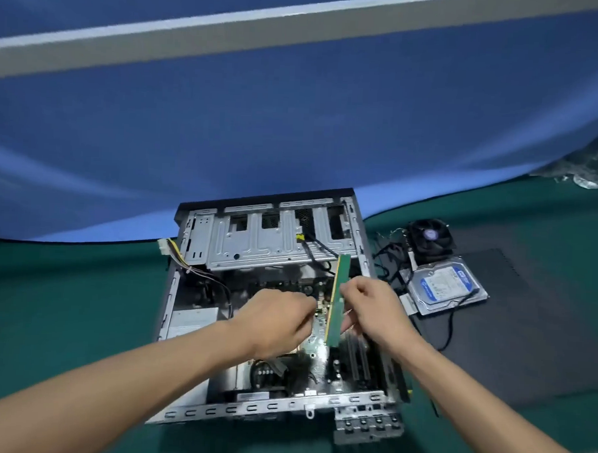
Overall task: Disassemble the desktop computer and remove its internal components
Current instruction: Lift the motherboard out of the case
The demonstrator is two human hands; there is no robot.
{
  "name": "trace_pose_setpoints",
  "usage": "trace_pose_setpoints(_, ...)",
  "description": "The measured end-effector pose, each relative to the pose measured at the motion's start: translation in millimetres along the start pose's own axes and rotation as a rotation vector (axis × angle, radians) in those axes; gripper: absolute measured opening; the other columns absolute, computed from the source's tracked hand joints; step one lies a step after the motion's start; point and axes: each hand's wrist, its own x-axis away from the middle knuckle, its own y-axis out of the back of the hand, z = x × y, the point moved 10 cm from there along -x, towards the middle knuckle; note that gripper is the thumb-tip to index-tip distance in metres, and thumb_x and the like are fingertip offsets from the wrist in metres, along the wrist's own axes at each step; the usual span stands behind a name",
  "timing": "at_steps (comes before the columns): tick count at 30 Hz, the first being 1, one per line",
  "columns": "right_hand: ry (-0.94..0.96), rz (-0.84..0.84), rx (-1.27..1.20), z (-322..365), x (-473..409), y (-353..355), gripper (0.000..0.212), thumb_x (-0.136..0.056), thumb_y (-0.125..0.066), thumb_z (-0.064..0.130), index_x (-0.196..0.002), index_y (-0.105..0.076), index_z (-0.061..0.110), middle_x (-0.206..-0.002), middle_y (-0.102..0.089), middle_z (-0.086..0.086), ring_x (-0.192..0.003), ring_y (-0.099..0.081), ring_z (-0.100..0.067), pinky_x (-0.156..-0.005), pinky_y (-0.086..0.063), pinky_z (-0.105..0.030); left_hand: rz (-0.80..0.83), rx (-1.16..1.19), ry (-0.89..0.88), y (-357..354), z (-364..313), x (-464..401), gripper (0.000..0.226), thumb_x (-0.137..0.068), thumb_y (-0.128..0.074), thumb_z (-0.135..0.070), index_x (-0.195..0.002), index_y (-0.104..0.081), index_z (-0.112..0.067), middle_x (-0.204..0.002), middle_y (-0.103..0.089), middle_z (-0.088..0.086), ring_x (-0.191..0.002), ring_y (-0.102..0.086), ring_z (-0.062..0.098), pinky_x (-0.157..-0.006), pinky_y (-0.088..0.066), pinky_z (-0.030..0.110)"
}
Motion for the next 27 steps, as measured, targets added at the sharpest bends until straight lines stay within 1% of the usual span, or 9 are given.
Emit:
trace_pose_setpoints(2, 0.048, -0.069, 0.020, -5, 7, 35, 0.029, -0.098, -0.048, 0.021, -0.078, -0.057, 0.002, -0.047, -0.055, -0.002, -0.040, -0.054, -0.013, -0.039, -0.036, -0.021, -0.004, 0.002, 0.023, -5, -17, -11, 0.016, -0.094, -0.036, -0.027, -0.085, -0.045, -0.018, -0.090, -0.057, 0.001, -0.075, -0.055, 0.024, -0.064, -0.038, 0.033)
trace_pose_setpoints(4, 0.048, -0.124, -0.038, -21, 11, 66, 0.024, -0.097, -0.050, 0.019, -0.076, -0.057, 0.008, -0.044, -0.052, 0.003, -0.044, -0.053, -0.018, -0.040, -0.035, -0.022, -0.018, 0.022, 0.026, -11, -35, -24, 0.016, -0.096, -0.034, -0.029, -0.086, -0.043, -0.020, -0.089, -0.052, -0.001, -0.073, -0.052, 0.020, -0.067, -0.043, 0.034)
trace_pose_setpoints(7, -0.002, -0.173, -0.114, -58, 9, 99, 0.022, -0.094, -0.055, 0.014, -0.073, -0.055, 0.011, -0.051, -0.049, 0.002, -0.046, -0.056, -0.016, -0.040, -0.037, -0.023, -0.012, 0.023, 0.021, -27, -60, -47, 0.019, -0.098, -0.030, -0.033, -0.083, -0.036, -0.023, -0.083, -0.042, -0.005, -0.068, -0.043, 0.015, -0.064, -0.040, 0.032)
trace_pose_setpoints(9, -0.050, -0.181, -0.103, -88, 7, 111, 0.023, -0.093, -0.058, 0.012, -0.070, -0.056, 0.012, -0.054, -0.050, -0.001, -0.048, -0.058, -0.017, -0.043, -0.038, -0.025, -0.011, 0.054, 0.058, -36, -69, -60, 0.023, -0.099, -0.027, -0.036, -0.085, -0.039, -0.023, -0.085, -0.045, -0.004, -0.070, -0.048, 0.016, -0.064, -0.041, 0.032)
trace_pose_setpoints(15, -0.150, -0.176, 0.279, -159, -9, 117, 0.018, -0.091, -0.062, 0.021, -0.074, -0.067, 0.016, -0.067, -0.064, 0.001, -0.057, -0.057, -0.014, -0.053, -0.041, -0.023, 0.039, -0.068, 0.090, -45, -72, -73, 0.039, -0.101, -0.013, -0.038, -0.091, -0.044, -0.018, -0.084, -0.047, 0.000, -0.066, -0.052, 0.018, -0.066, -0.050, 0.033)
trace_pose_setpoints(18, -0.177, -0.144, 0.473, -173, -23, 113, 0.020, -0.094, -0.058, 0.023, -0.082, -0.069, 0.012, -0.071, -0.065, 0.001, -0.061, -0.055, -0.011, -0.051, -0.037, -0.024, 0.069, -0.128, 0.099, -44, -75, -76, 0.034, -0.100, -0.015, -0.036, -0.090, -0.042, -0.017, -0.081, -0.040, -0.001, -0.061, -0.044, 0.017, -0.059, -0.042, 0.032)
trace_pose_setpoints(21, -0.176, -0.111, 0.552, -179, -34, 104, 0.025, -0.094, -0.058, 0.020, -0.070, -0.060, 0.012, -0.062, -0.059, 0.002, -0.056, -0.052, -0.008, -0.051, -0.038, -0.025, 0.085, -0.173, 0.098, -45, -78, -76, 0.038, -0.097, -0.016, -0.036, -0.100, -0.047, -0.014, -0.087, -0.045, 0.002, -0.065, -0.045, 0.018, -0.058, -0.039, 0.030)
trace_pose_setpoints(24, -0.129, -0.111, 0.628, -175, -40, 98, 0.022, -0.092, -0.059, 0.017, -0.070, -0.056, 0.014, -0.073, -0.064, -0.001, -0.071, -0.060, -0.015, -0.065, -0.045, -0.027, 0.094, -0.191, 0.090, -46, -77, -76, 0.038, -0.098, -0.017, -0.036, -0.103, -0.047, -0.014, -0.094, -0.050, 0.006, -0.068, -0.045, 0.020, -0.060, -0.040, 0.031)
trace_pose_setpoints(27, -0.133, -0.127, 0.650, -171, -38, 100, 0.022, -0.092, -0.059, 0.019, -0.072, -0.054, 0.012, -0.074, -0.065, -0.004, -0.069, -0.059, -0.017, -0.063, -0.043, -0.027, 0.079, -0.174, 0.080, -45, -76, -76, 0.036, -0.099, -0.019, -0.037, -0.103, -0.047, -0.014, -0.091, -0.046, 0.004, -0.067, -0.045, 0.020, -0.060, -0.040, 0.031)
